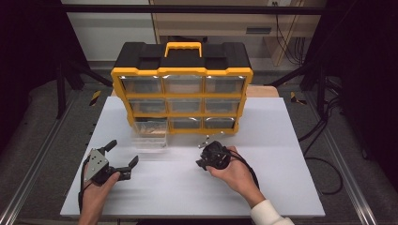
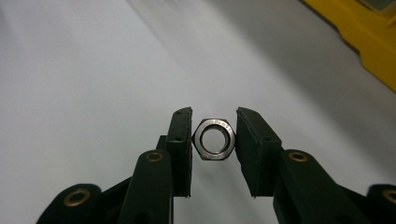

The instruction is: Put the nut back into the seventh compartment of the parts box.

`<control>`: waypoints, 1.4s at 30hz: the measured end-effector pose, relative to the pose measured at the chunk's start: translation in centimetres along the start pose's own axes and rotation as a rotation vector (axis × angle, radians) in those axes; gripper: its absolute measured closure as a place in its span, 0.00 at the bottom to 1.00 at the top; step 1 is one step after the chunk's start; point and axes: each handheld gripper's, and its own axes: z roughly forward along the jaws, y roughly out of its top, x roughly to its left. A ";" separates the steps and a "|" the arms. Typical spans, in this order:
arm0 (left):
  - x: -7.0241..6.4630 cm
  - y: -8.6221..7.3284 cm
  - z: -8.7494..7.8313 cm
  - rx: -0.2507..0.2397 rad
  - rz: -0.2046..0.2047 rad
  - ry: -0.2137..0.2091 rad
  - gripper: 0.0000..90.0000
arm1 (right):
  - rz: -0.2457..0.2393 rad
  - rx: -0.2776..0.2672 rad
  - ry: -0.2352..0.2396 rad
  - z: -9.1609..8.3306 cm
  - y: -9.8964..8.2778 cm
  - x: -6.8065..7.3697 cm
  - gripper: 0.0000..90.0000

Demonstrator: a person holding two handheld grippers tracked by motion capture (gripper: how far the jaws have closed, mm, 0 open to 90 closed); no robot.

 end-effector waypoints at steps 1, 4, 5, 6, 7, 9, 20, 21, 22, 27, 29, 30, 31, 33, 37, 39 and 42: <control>0.0 0.0 0.0 0.000 0.000 0.000 0.01 | -0.002 -0.005 -0.004 -0.1 0.2 0.1 0.75; 0.0 0.0 0.0 -0.001 -0.001 0.000 0.01 | -0.007 -0.034 -0.005 -0.2 0.7 0.4 0.75; 0.0 0.0 0.0 -0.001 -0.001 0.000 0.01 | -0.012 -0.045 -0.001 -0.2 0.8 0.4 0.75; 0.0 0.0 0.0 -0.001 -0.001 0.000 0.01 | 0.006 -0.045 -0.004 -0.3 1.0 0.6 0.75; 0.0 0.0 0.0 -0.001 -0.001 0.000 0.01 | -0.007 -0.050 -0.005 -0.4 1.2 0.6 0.75; 0.0 0.0 0.0 -0.001 -0.001 0.000 0.01 | -0.006 -0.074 -0.002 -0.5 1.7 0.8 0.75; 0.0 0.0 0.0 -0.003 -0.002 0.000 0.01 | -0.015 -0.147 -0.007 -1.0 3.5 1.4 0.75; 0.0 0.0 0.0 -0.004 -0.002 0.000 0.01 | -0.033 -0.163 -0.002 -1.0 3.6 1.3 0.75; 0.0 0.0 0.0 -0.003 -0.002 0.001 0.01 | -0.029 -0.169 -0.004 -1.1 3.7 1.4 0.75; 0.0 0.0 0.0 -0.003 -0.001 0.000 0.01 | -0.024 -0.203 -0.001 -1.4 4.4 1.6 0.75; 0.0 0.0 0.0 -0.002 -0.002 0.001 0.01 | -0.026 -0.212 0.001 -1.5 4.7 1.7 0.75; 0.0 0.0 0.0 -0.003 -0.001 0.001 0.01 | -0.029 -0.216 -0.001 -1.5 4.8 1.8 0.75; 0.0 0.0 -0.1 -0.004 -0.002 0.001 0.01 | -0.021 -0.220 -0.006 -1.5 4.8 1.8 0.75; 0.0 0.0 -0.1 -0.003 -0.002 0.001 0.01 | -0.021 -0.234 0.000 -1.6 5.0 2.0 0.75; 0.0 0.0 0.0 -0.003 -0.002 0.000 0.01 | -0.028 -0.253 0.006 -1.7 5.5 2.0 0.75; 0.0 0.0 0.0 -0.003 -0.003 0.001 0.01 | -0.029 -0.260 0.003 -1.8 5.7 2.1 0.75; 0.0 0.0 -0.1 -0.005 -0.003 0.001 0.01 | -0.029 -0.282 0.005 -1.9 6.1 2.2 0.75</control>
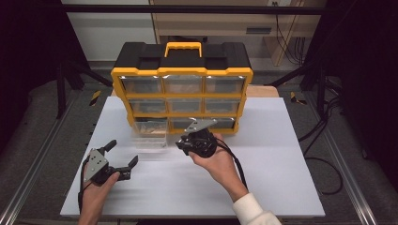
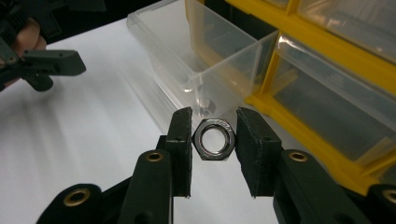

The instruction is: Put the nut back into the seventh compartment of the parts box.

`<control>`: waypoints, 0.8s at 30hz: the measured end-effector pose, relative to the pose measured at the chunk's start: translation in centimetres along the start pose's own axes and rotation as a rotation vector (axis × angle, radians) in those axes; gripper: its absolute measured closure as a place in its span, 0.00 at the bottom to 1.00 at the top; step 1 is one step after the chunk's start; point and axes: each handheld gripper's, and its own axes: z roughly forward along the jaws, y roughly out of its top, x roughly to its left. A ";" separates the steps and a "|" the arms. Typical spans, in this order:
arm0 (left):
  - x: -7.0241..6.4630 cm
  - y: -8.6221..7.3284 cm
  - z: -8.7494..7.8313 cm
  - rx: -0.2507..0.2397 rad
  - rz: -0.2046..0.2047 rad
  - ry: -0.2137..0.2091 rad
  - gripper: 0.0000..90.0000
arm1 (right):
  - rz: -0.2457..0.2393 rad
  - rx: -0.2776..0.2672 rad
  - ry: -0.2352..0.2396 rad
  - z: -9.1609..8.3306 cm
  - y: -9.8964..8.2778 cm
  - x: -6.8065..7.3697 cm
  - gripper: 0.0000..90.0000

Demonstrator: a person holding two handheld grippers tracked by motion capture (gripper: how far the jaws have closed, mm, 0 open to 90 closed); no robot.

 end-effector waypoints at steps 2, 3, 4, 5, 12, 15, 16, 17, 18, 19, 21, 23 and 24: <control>0.0 0.0 0.0 0.000 0.000 0.000 0.01 | -0.003 -0.005 -0.003 0.0 0.3 0.0 0.75; 0.0 0.0 0.0 0.000 0.001 0.000 0.01 | 0.001 -0.009 -0.001 0.0 0.4 0.1 0.75; 0.0 0.0 0.0 0.000 0.000 -0.001 0.01 | -0.001 -0.014 -0.003 0.0 0.5 0.1 0.75; 0.0 0.0 0.0 0.000 0.000 -0.001 0.01 | 0.004 -0.018 -0.004 0.0 0.5 0.1 0.75; 0.0 0.0 0.0 0.000 0.000 0.000 0.01 | 0.005 -0.030 -0.008 0.1 1.0 0.0 0.75; 0.0 0.0 0.0 0.000 0.000 0.000 0.01 | 0.007 -0.037 -0.008 0.2 1.2 0.0 0.75; 0.0 0.0 0.0 0.000 0.000 0.000 0.01 | 0.007 -0.042 -0.008 0.3 1.4 -0.1 0.75; 0.0 0.0 0.0 0.000 0.000 0.000 0.01 | 0.009 -0.042 -0.011 0.3 1.5 -0.1 0.75; 0.0 0.0 0.0 0.001 0.000 0.000 0.01 | 0.005 -0.047 -0.011 0.3 1.6 -0.1 0.75; 0.0 0.0 0.0 0.000 0.000 0.000 0.01 | 0.010 -0.047 -0.008 0.3 1.7 -0.1 0.75; 0.0 0.0 0.0 -0.001 -0.001 0.000 0.01 | 0.010 -0.052 -0.008 0.4 1.9 -0.1 0.75; 0.0 0.0 0.0 -0.001 -0.001 0.001 0.01 | 0.013 -0.057 -0.009 0.5 2.1 -0.1 0.75; 0.0 0.0 0.0 -0.001 -0.001 0.001 0.01 | 0.013 -0.059 -0.009 0.6 2.1 -0.1 0.75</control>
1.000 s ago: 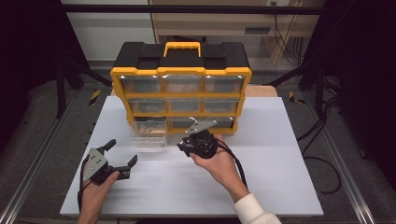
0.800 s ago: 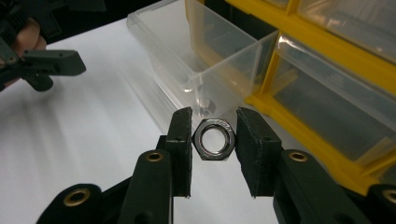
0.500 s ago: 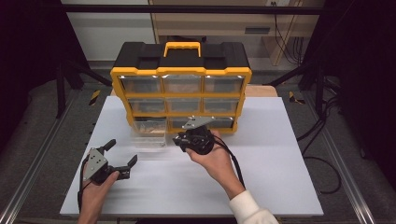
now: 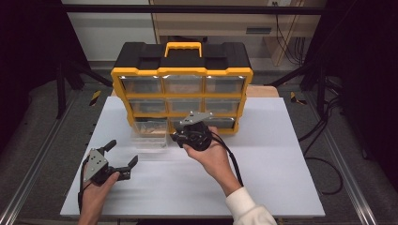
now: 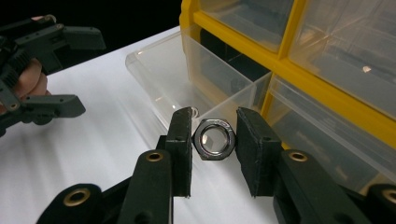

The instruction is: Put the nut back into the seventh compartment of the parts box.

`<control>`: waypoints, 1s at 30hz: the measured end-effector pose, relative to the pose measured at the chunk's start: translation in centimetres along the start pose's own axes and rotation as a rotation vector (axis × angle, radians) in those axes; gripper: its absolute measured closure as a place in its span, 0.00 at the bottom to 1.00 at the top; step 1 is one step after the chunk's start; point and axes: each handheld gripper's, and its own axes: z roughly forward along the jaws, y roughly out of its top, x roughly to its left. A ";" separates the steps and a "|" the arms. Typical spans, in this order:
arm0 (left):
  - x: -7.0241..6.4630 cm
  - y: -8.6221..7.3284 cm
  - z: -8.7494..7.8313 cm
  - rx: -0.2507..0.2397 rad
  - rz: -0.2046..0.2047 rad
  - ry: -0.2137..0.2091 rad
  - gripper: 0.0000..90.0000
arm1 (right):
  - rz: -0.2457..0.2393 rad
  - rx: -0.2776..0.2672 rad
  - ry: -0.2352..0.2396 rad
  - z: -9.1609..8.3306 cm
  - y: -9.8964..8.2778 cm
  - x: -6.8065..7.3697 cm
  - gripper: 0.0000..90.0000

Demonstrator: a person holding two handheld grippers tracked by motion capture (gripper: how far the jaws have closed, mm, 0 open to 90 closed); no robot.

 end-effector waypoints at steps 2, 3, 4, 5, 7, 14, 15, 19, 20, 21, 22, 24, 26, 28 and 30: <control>0.0 0.0 0.0 0.000 0.000 0.000 0.01 | 0.004 -0.009 0.002 0.1 0.1 0.0 0.75; 0.0 0.0 0.0 0.000 0.000 0.000 0.01 | 0.007 -0.014 0.002 0.2 0.2 0.1 0.75; 0.0 0.0 0.0 0.000 0.000 0.000 0.01 | 0.004 -0.015 0.002 0.2 0.3 0.1 0.75; 0.0 0.0 0.0 0.000 0.000 0.000 0.01 | 0.004 -0.020 0.003 0.3 0.3 0.1 0.75; 0.0 0.0 0.0 0.000 0.000 0.000 0.01 | 0.008 -0.028 0.004 0.4 0.5 0.2 0.75; 0.0 0.0 0.0 0.000 -0.001 0.000 0.01 | 0.007 -0.052 0.004 0.6 0.8 0.4 0.75; 0.0 0.0 0.0 0.000 -0.001 -0.001 0.01 | 0.013 -0.056 0.003 0.7 0.9 0.4 0.75; 0.0 0.0 0.0 0.000 0.000 -0.001 0.01 | 0.016 -0.066 0.005 0.9 0.9 0.4 0.75; 0.0 0.0 0.0 -0.001 0.000 -0.001 0.01 | 0.017 -0.069 0.002 0.9 1.0 0.4 0.75; 0.0 0.0 0.0 0.000 0.000 -0.001 0.01 | 0.019 -0.071 0.000 1.0 1.0 0.4 0.75; 0.0 0.0 0.0 0.000 -0.001 0.000 0.01 | 0.019 -0.072 0.002 1.1 1.0 0.4 0.75; 0.0 0.0 0.0 0.000 -0.001 0.000 0.01 | 0.027 -0.075 0.000 1.2 1.1 0.5 0.75; 0.0 0.0 0.0 -0.001 -0.001 -0.001 0.01 | 0.024 -0.081 0.000 1.3 1.1 0.5 0.75; 0.0 0.0 0.0 -0.001 -0.001 -0.001 0.01 | 0.025 -0.083 0.001 1.3 1.2 0.5 0.75; 0.0 0.0 0.0 0.000 -0.001 -0.001 0.01 | 0.025 -0.083 0.002 1.4 1.2 0.5 0.75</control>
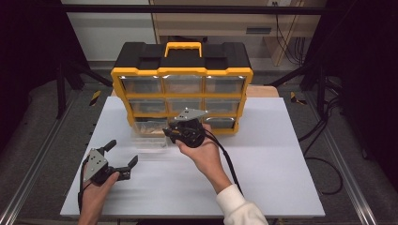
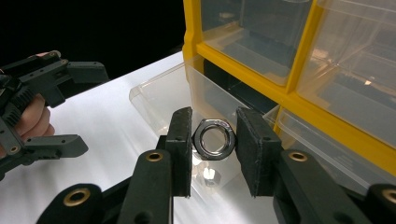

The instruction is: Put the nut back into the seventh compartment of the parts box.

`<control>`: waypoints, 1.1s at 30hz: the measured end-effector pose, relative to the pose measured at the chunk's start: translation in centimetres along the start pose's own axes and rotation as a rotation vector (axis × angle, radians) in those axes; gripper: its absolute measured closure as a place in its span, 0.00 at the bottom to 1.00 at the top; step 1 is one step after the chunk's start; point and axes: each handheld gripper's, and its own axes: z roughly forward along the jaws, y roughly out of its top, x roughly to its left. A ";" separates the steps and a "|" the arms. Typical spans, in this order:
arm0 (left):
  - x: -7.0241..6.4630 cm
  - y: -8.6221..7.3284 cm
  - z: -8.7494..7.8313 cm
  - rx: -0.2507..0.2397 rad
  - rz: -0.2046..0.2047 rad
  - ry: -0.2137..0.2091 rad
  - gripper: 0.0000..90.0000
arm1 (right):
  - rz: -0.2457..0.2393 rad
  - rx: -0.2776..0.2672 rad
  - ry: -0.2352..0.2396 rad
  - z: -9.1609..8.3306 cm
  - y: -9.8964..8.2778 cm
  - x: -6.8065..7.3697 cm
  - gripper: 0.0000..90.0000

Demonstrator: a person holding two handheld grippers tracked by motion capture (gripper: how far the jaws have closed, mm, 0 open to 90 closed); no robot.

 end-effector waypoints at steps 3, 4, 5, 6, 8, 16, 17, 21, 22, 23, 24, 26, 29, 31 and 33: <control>0.0 0.0 0.0 0.000 0.000 0.000 0.01 | 0.003 -0.004 0.003 0.1 0.0 0.0 0.75; 0.0 0.0 0.0 0.000 0.000 0.000 0.01 | 0.003 -0.007 0.001 0.1 0.1 0.0 0.75; 0.0 0.0 0.0 0.000 0.000 0.000 0.01 | 0.005 -0.009 0.000 0.2 0.1 0.0 0.75; 0.0 0.0 0.0 0.000 0.000 0.000 0.01 | 0.006 -0.009 0.002 0.2 0.1 0.0 0.75; 0.0 0.0 0.0 0.000 0.000 0.000 0.01 | 0.010 -0.008 0.006 0.3 0.2 0.1 0.75; 0.0 0.0 0.0 -0.001 -0.002 0.000 0.01 | 0.003 -0.013 0.003 0.5 0.4 0.2 0.75; 0.0 0.0 0.0 -0.001 -0.002 0.000 0.01 | 0.000 -0.013 0.002 0.6 0.4 0.2 0.75; 0.0 0.0 0.0 -0.001 -0.002 0.000 0.01 | 0.001 -0.012 0.004 0.6 0.5 0.2 0.75; 0.0 0.0 0.0 -0.001 -0.002 0.000 0.01 | 0.004 -0.012 0.004 0.6 0.5 0.2 0.75; 0.0 0.0 0.0 0.000 -0.001 0.000 0.01 | 0.003 -0.015 0.000 0.6 0.6 0.2 0.75; 0.0 0.0 0.0 0.000 -0.001 0.000 0.01 | 0.003 -0.018 -0.001 0.6 0.6 0.2 0.75; 0.0 0.0 0.0 -0.001 -0.001 0.000 0.01 | 0.003 -0.019 -0.002 0.7 0.7 0.2 0.75; 0.0 0.0 0.0 -0.001 -0.002 0.000 0.01 | 0.004 -0.020 0.000 0.7 0.7 0.3 0.75; 0.0 0.0 0.0 -0.002 -0.002 0.000 0.01 | 0.007 -0.021 0.000 0.8 0.8 0.3 0.75; 0.0 0.0 0.0 -0.002 -0.003 0.000 0.01 | 0.006 -0.021 0.000 0.8 0.8 0.3 0.75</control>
